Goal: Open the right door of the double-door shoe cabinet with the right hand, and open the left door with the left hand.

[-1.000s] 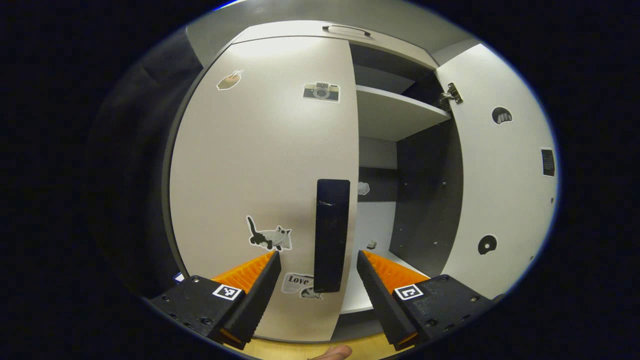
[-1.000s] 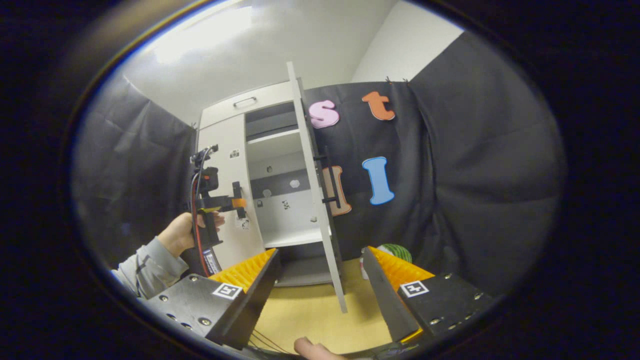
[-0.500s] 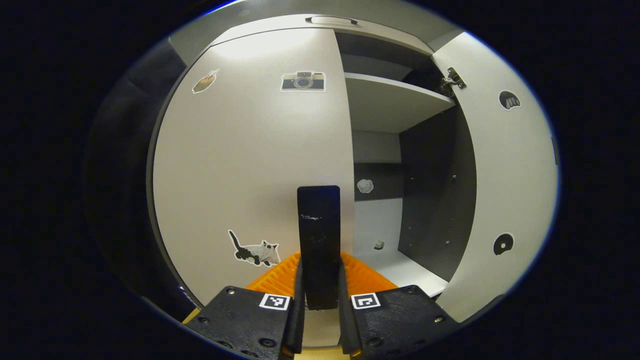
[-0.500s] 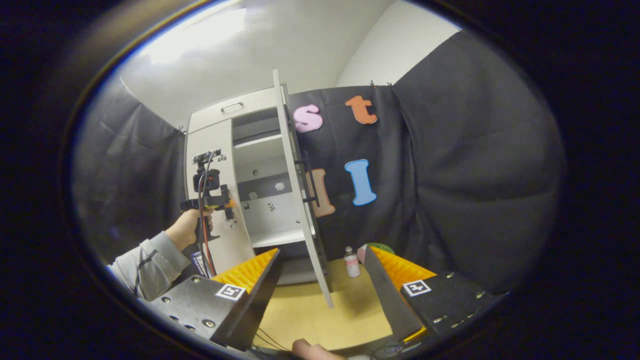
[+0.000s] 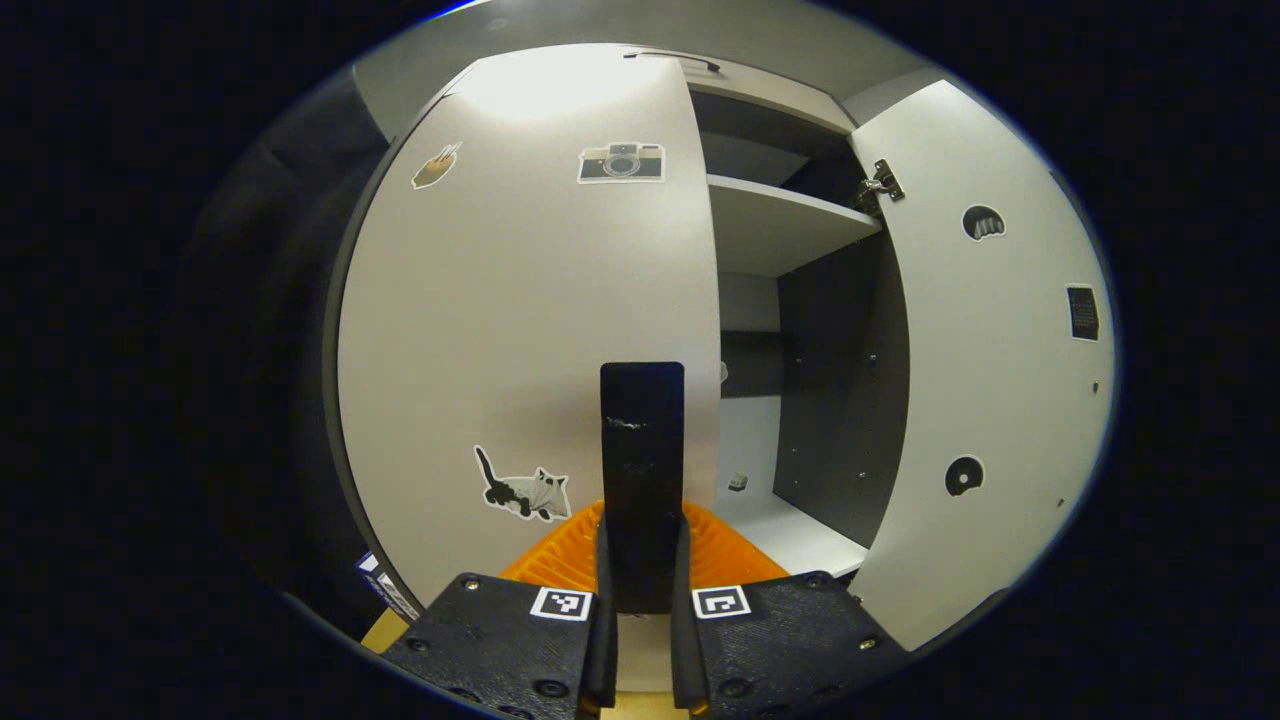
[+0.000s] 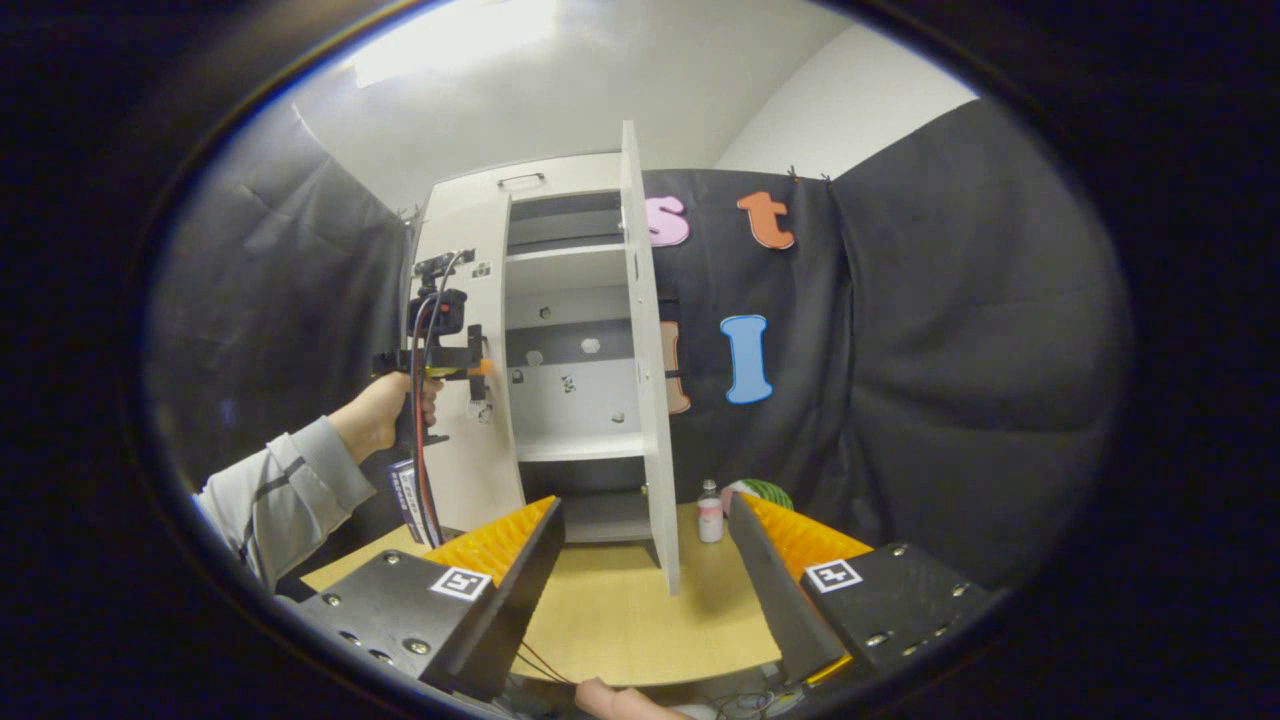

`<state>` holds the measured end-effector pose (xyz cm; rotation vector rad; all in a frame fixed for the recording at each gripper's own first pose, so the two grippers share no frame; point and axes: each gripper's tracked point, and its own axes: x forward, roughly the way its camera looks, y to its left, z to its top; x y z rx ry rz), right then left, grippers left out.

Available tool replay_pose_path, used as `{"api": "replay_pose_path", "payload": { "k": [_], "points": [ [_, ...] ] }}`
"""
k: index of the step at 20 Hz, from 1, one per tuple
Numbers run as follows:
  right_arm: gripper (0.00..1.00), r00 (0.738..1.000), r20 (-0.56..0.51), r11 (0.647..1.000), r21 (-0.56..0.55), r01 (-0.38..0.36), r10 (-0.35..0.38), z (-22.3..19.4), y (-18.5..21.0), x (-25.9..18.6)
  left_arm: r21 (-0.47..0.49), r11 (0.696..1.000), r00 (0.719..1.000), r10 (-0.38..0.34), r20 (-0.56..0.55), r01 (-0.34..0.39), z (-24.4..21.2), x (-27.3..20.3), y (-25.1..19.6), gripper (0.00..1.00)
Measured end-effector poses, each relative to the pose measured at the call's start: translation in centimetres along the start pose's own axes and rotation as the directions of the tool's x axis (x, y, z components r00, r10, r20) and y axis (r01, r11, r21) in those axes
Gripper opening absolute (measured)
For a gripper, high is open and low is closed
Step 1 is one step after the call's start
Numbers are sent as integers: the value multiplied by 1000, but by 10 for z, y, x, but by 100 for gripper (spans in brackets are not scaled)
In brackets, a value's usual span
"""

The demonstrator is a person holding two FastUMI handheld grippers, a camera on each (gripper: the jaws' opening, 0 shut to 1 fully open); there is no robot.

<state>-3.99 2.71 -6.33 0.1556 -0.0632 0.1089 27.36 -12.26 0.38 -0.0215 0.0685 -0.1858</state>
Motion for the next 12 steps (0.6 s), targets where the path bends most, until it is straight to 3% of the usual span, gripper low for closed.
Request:
{"api": "replay_pose_path", "payload": {
  "k": [4, 5, 10, 12],
  "points": [
    [98, 999, -11, 999, -15, -33, 33, -4, 25, -7, -8, 999, 999, -32, 3, 32, -1, -4, 2, 23],
    [94, 999, -13, 999, -24, -34, 34, -4, 27, -10, -5, 999, 999, -34, 2, 34, -1, -4, 3, 22],
    [94, 999, -3, 998, -37, -44, 44, -3, 42, -26, -11, 999, 999, -43, 5, 43, -2, -10, 6, 23],
    [98, 999, 11, 999, -17, -39, 39, 0, 40, -34, -3, 999, 999, -38, -5, 38, -3, -13, 8, 22]
  ]
}}
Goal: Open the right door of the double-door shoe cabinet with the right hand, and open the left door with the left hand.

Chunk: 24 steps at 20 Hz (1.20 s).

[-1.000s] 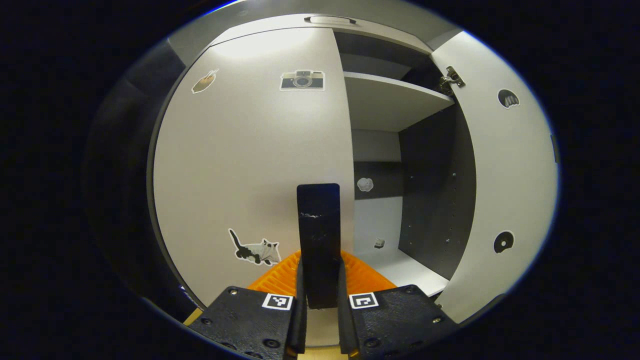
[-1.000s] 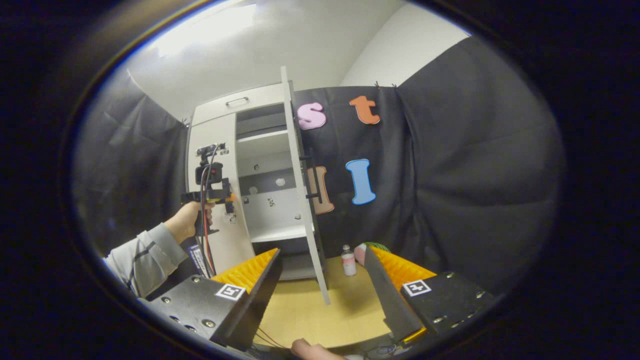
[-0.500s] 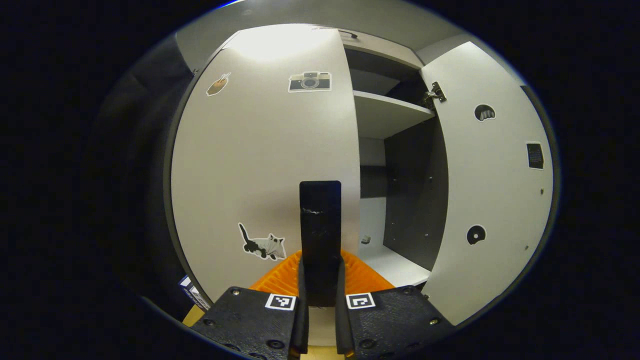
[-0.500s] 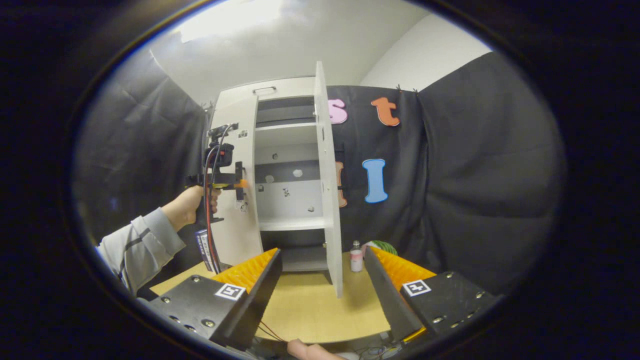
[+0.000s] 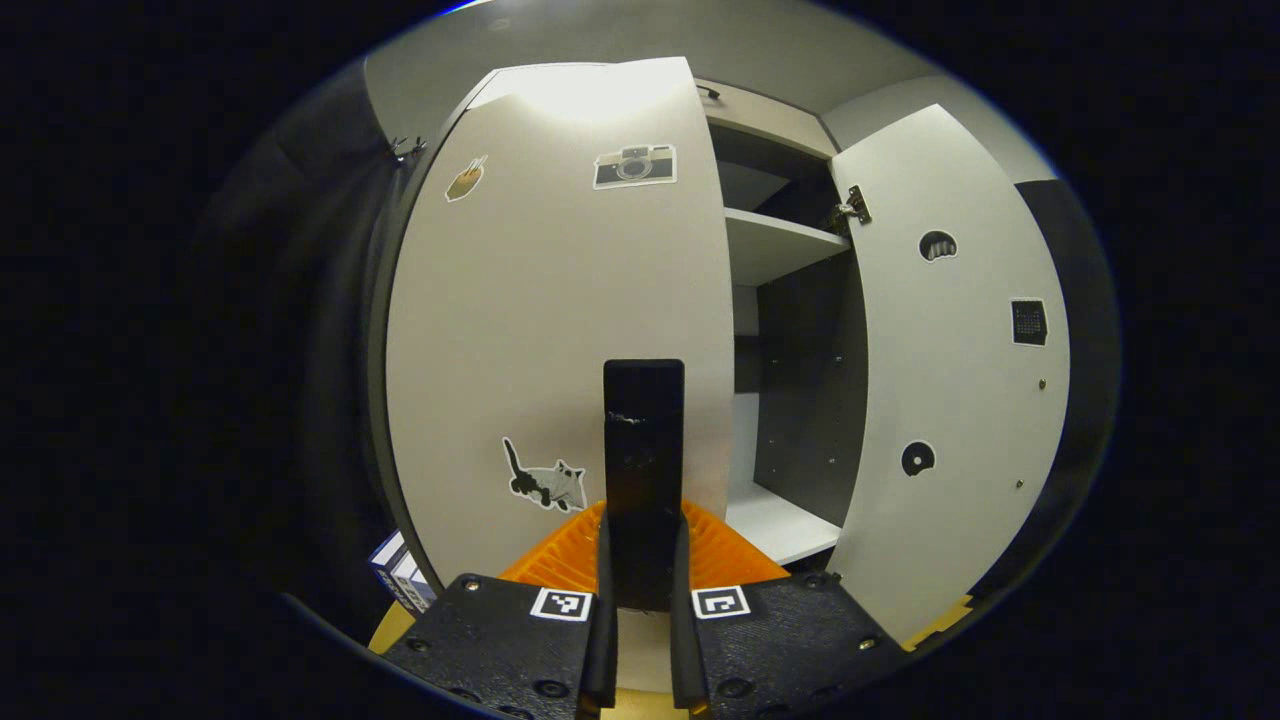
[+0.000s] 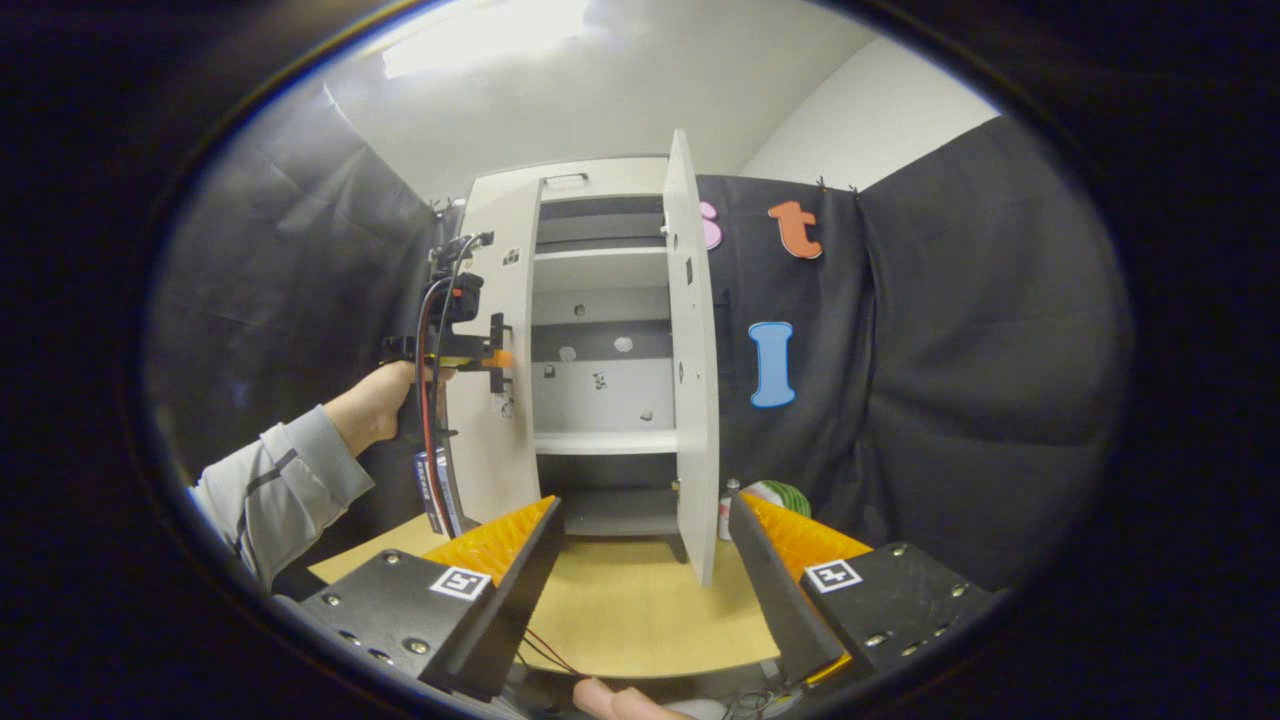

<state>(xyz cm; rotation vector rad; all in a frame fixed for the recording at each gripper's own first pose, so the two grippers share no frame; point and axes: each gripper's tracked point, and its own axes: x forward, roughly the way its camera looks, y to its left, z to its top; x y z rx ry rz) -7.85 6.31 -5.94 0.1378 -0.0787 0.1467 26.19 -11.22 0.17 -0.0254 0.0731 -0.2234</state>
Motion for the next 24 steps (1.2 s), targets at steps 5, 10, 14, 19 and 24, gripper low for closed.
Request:
{"api": "replay_pose_path", "payload": {
  "k": [5, 10, 14, 19, 24],
  "points": [
    [98, 1000, -9, 999, 36, 11, -10, -3, -3, -13, 8, 1000, 1000, 17, -10, -17, 1, -24, 9, 22],
    [98, 999, 8, 999, 10, 44, -44, 1, -11, -22, 14, 999, 999, 41, -18, -41, 0, -44, 22, 22],
    [94, 1000, 8, 1000, 21, 21, -21, 0, -3, -25, 33, 998, 998, 56, -12, -56, -1, -58, 33, 21],
    [98, 1000, 8, 1000, -6, 1, -1, -3, 8, -28, 58, 996, 998, 66, -3, -66, -2, -76, 51, 22],
    [94, 1000, 8, 1000, 26, 9, -9, -3, 11, -31, 56, 996, 998, 65, 2, -65, -5, -93, 69, 21]
  ]
}}
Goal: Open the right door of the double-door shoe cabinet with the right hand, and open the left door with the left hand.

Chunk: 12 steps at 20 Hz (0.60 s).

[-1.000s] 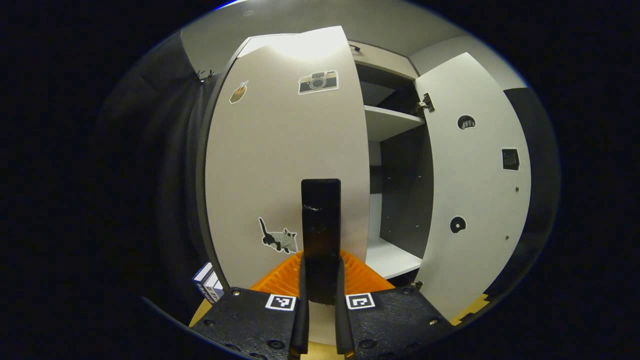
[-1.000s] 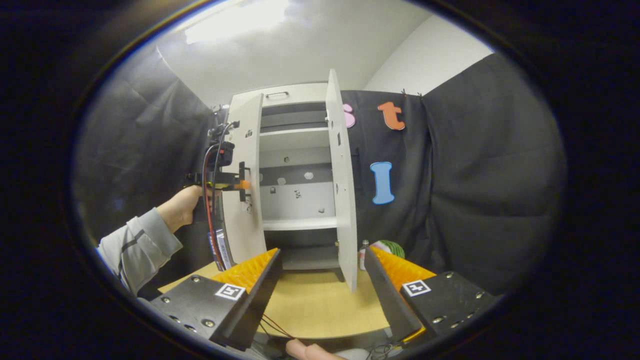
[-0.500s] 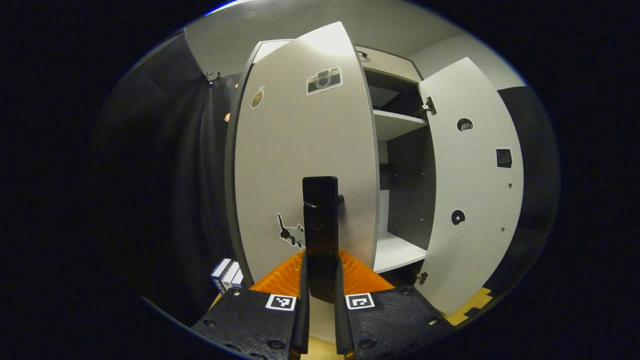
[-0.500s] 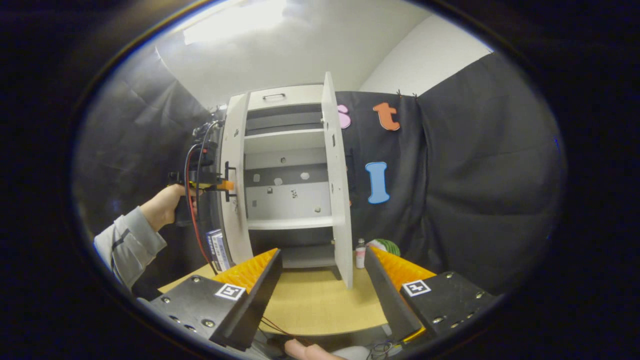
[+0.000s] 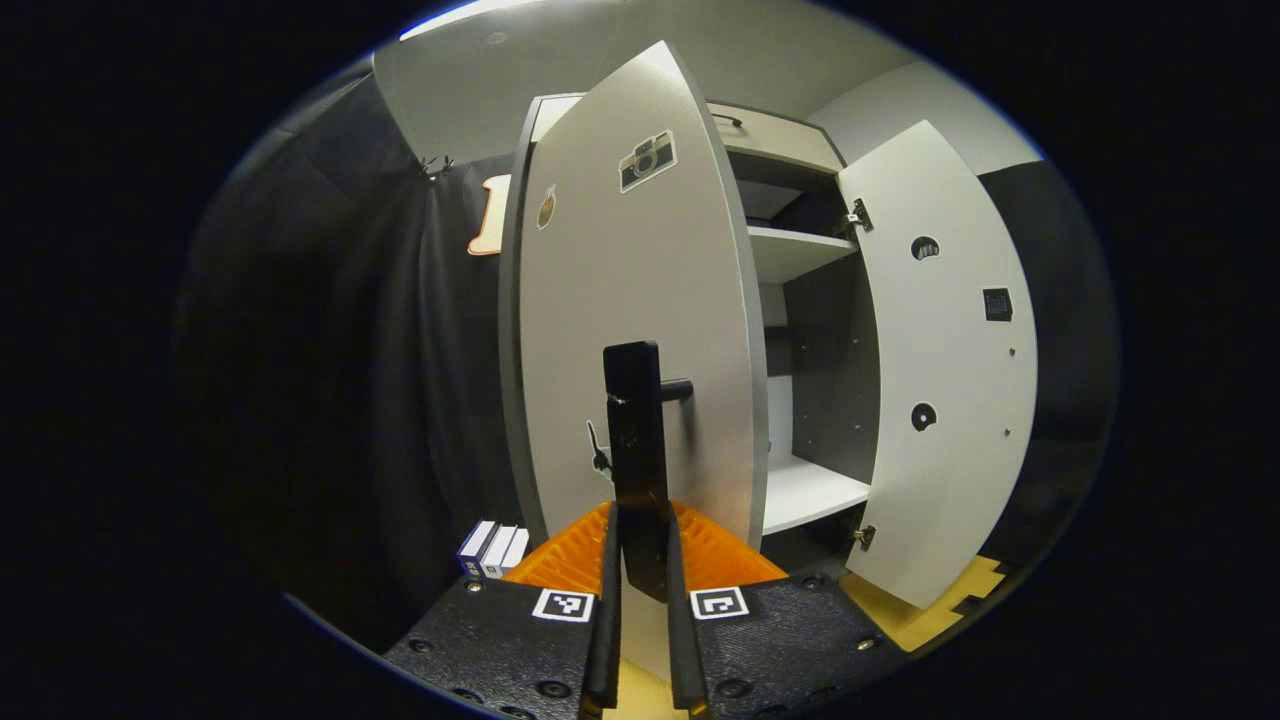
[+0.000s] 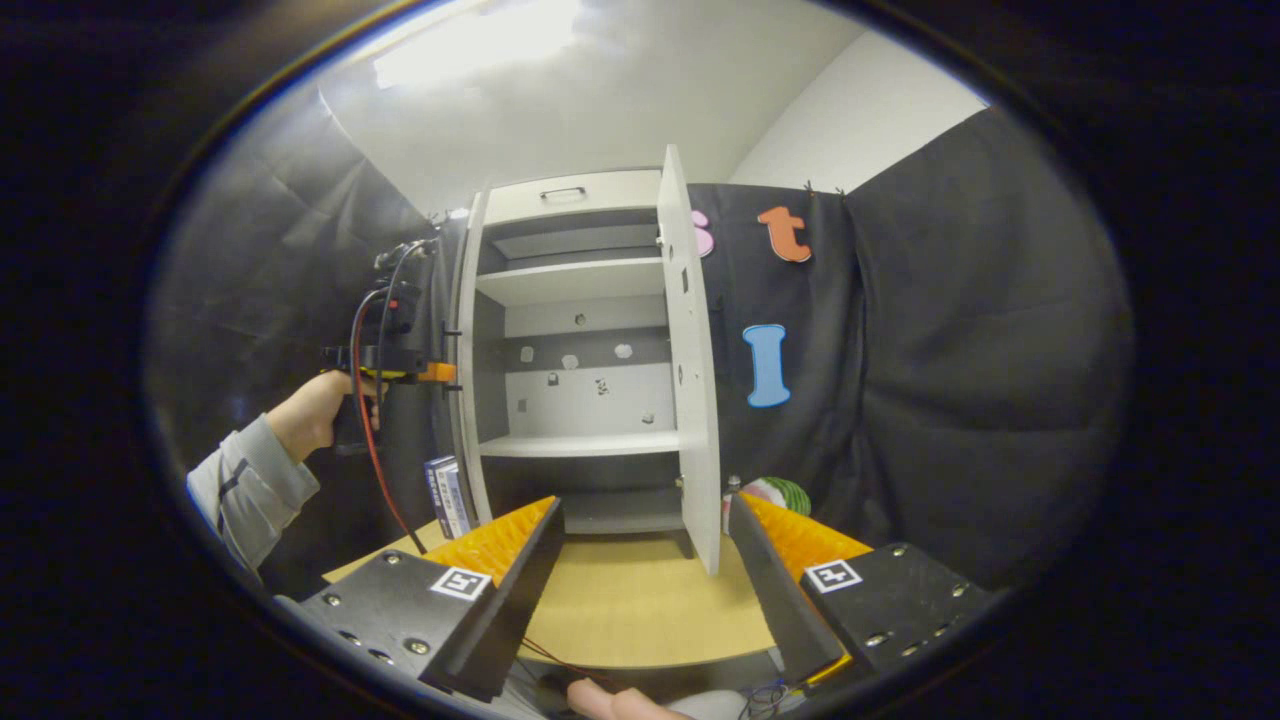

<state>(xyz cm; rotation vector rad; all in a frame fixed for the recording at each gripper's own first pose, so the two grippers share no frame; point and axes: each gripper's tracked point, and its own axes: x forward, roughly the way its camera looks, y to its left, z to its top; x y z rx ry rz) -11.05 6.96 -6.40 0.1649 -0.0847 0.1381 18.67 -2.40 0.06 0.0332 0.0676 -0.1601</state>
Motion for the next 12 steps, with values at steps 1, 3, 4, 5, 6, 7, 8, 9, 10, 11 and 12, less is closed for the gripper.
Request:
{"api": "replay_pose_path", "payload": {
  "k": [1, 3, 4, 5, 6, 7, 8, 9, 10, 11, 12],
  "points": [
    [98, 1000, 1, 1000, 5, -6, 6, 1, 3, 0, -5, 1000, 1000, -4, -5, 4, -3, -3, 3, 21],
    [98, 1000, 3, 1000, 13, -11, 11, 0, 6, -2, -17, 1000, 1000, -14, -5, 14, -6, -6, 9, 21],
    [98, 1000, 3, 1000, 15, -10, 10, 0, 8, -4, -20, 1000, 1000, -11, -2, 11, -5, -9, 15, 21],
    [98, 1000, 5, 1000, 16, -10, 10, 0, 9, -5, -22, 1000, 1000, -1, -7, 1, -7, -11, 21, 20],
    [98, 1000, 7, 1000, 18, -12, 12, 1, 10, -4, -16, 1000, 1000, 10, -1, -10, -5, -14, 26, 21],
    [98, 1000, 9, 1000, 18, -11, 11, 2, 11, -4, -8, 1000, 1000, 27, -5, -27, -8, -15, 34, 20],
    [98, 1000, 10, 1000, 15, -9, 9, 0, 11, -3, -2, 999, 999, 46, 2, -46, -6, -19, 42, 16],
    [98, 1000, 8, 1000, 12, -8, 8, -1, 12, -2, 5, 998, 998, 69, 3, -69, -7, -22, 53, 13],
    [98, 1000, 6, 1000, 11, -9, 9, -2, 14, -1, 8, 995, 995, 97, 7, -97, -8, -26, 65, 11],
    [98, 1000, 4, 1000, 11, -11, 11, -3, 17, -1, 13, 991, 991, 134, 9, -135, -8, -28, 80, 7],
    [98, 1000, 2, 1000, 11, -15, 15, -4, 20, -1, 26, 983, 984, 180, 8, -180, -10, -27, 100, 4]
  ]
}}
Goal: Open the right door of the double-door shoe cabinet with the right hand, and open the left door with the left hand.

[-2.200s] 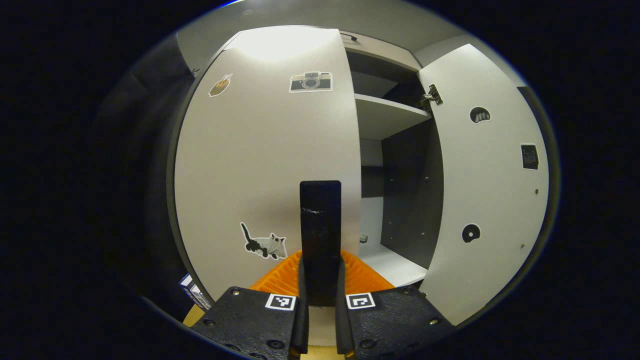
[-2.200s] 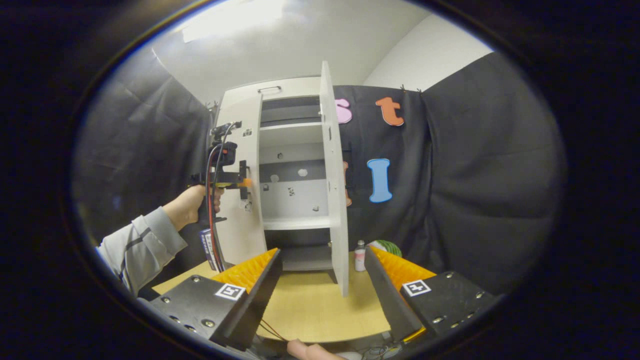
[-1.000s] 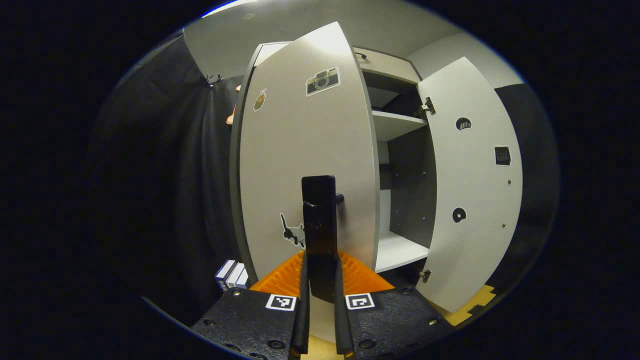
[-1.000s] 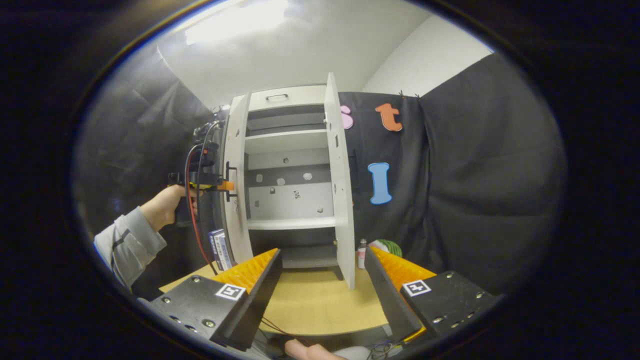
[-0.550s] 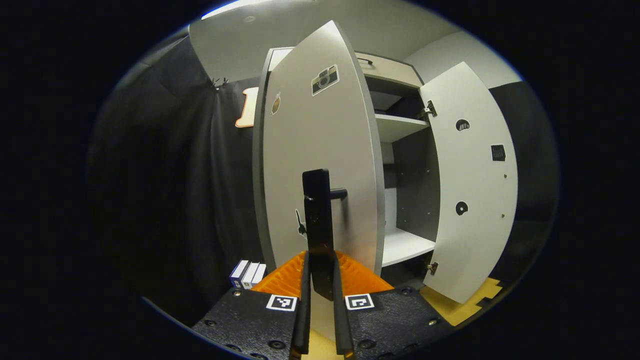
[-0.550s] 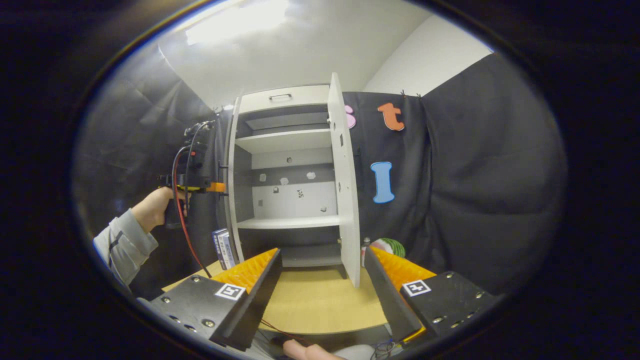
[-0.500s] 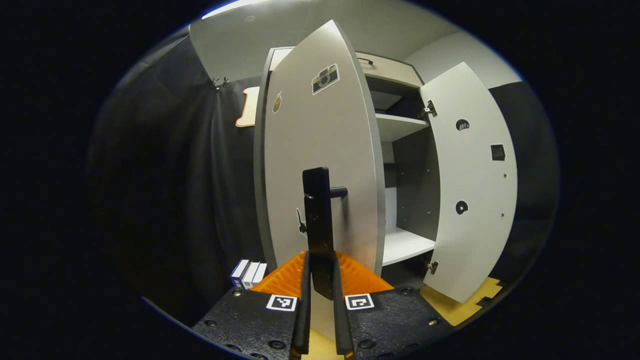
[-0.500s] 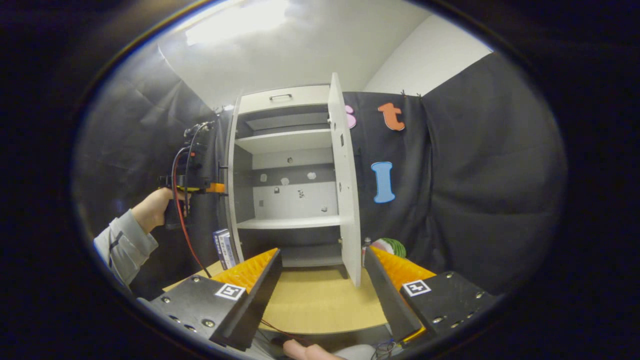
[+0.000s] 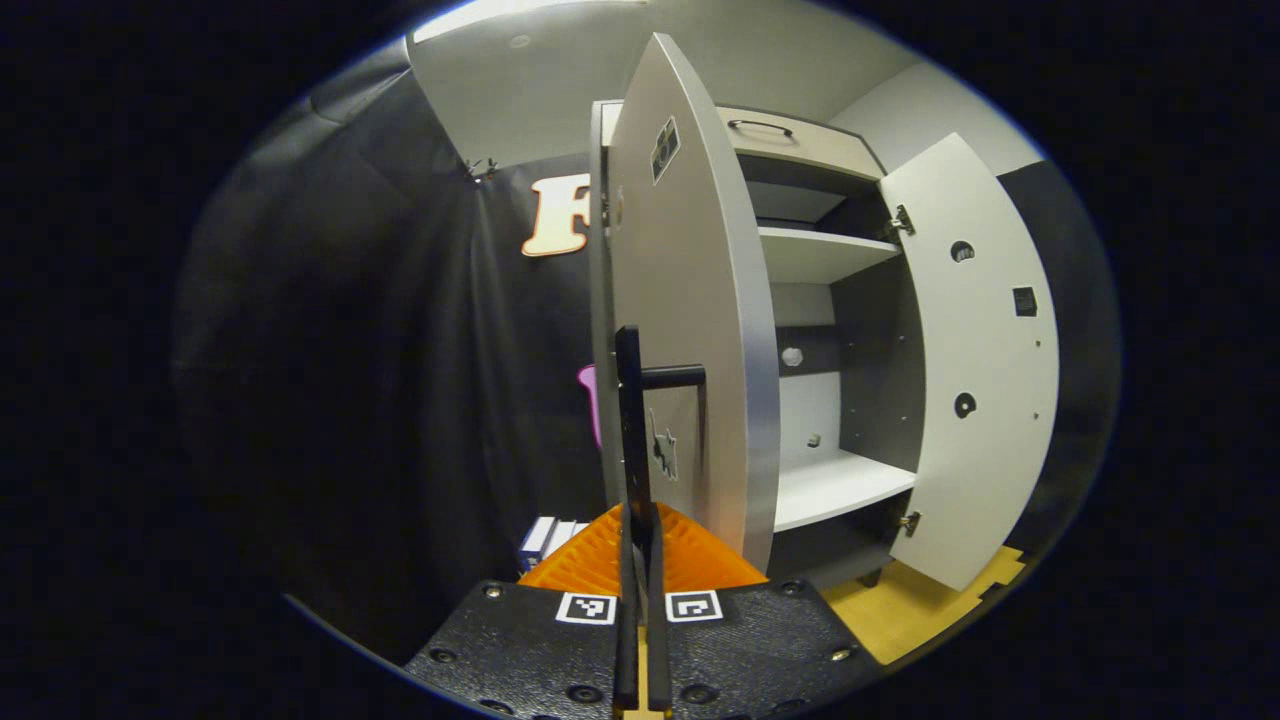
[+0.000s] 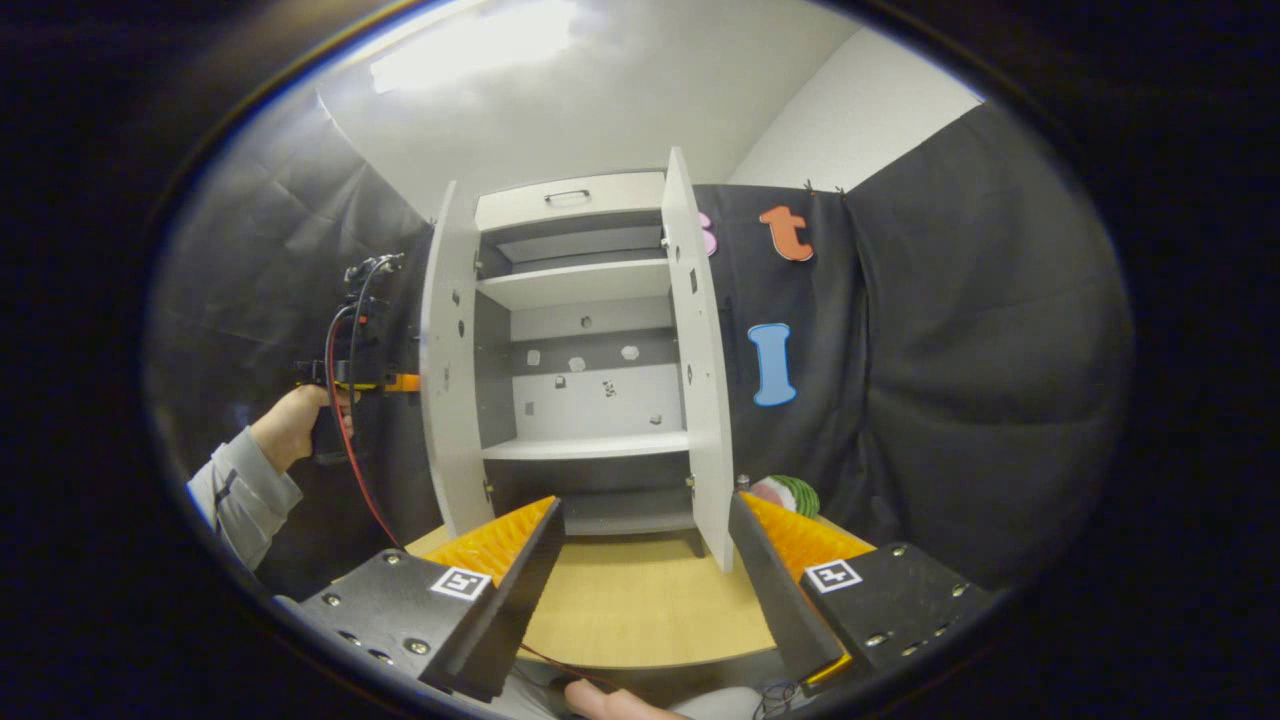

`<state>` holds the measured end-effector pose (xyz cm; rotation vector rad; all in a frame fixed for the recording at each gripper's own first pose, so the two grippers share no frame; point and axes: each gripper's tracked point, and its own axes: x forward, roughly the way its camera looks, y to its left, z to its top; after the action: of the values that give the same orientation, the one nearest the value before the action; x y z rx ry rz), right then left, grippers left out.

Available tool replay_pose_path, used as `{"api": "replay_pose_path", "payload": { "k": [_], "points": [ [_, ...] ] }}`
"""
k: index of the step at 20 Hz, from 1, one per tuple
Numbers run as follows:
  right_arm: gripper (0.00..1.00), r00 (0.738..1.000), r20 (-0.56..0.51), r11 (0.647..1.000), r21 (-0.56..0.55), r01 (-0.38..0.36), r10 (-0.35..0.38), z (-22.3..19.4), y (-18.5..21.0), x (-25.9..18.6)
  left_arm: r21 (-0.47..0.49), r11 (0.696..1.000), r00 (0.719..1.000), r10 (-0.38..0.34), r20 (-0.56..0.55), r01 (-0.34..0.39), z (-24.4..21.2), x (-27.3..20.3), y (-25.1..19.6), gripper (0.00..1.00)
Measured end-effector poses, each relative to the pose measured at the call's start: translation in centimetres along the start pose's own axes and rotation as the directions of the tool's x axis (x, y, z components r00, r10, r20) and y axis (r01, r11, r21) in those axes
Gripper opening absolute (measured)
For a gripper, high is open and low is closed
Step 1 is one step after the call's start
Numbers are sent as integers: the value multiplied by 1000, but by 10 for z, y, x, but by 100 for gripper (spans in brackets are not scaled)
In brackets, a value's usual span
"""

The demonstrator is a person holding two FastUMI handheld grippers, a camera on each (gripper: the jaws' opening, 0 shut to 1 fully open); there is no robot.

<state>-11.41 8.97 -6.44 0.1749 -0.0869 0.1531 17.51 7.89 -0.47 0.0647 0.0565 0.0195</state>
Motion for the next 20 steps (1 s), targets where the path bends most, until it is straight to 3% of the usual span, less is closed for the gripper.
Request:
{"api": "replay_pose_path", "payload": {
  "k": [1, 3, 5, 7, 8, 10, 11, 19, 20],
  "points": [
    [98, 1000, -1, 1000, 0, -4, 4, -1, 3, -1, -1, 1000, 1000, 10, -19, -10, -5, 2, 17, 0],
    [98, 1000, 0, 1000, 3, -14, 14, -1, 9, -1, -103, 992, 997, -78, -22, 76, -3, -3, 14, 0],
    [98, 1000, 0, 1000, 0, -14, 14, -2, 11, -1, -118, 986, 993, -120, -14, 118, -3, -2, 16, 1],
    [99, 1000, 6, 1000, -6, -12, 12, -1, 14, -3, -70, 993, 995, -100, -6, 100, -5, -2, 20, 1],
    [94, 1000, 8, 1000, -9, -11, 11, -1, 13, -3, -65, 994, 996, -92, -11, 91, -5, -1, 18, 0],
    [94, 1000, 8, 1000, -12, -8, 9, -1, 12, -3, -78, 992, 995, -98, -1, 98, -3, -1, 17, 0],
    [98, 1000, 8, 1000, -13, -9, 9, -1, 13, -4, -85, 991, 994, -106, 0, 106, -4, -2, 17, 0],
    [98, 1000, -3, 1000, -2, 14, -14, -5, -2, 0, -73, 990, 993, -119, 16, 120, -2, -5, 16, 1],
    [94, 1000, -1, 1000, 8, 24, -24, -4, -6, 0, -65, 991, 993, -116, 20, 117, -3, -5, 16, 1]
  ]
}}
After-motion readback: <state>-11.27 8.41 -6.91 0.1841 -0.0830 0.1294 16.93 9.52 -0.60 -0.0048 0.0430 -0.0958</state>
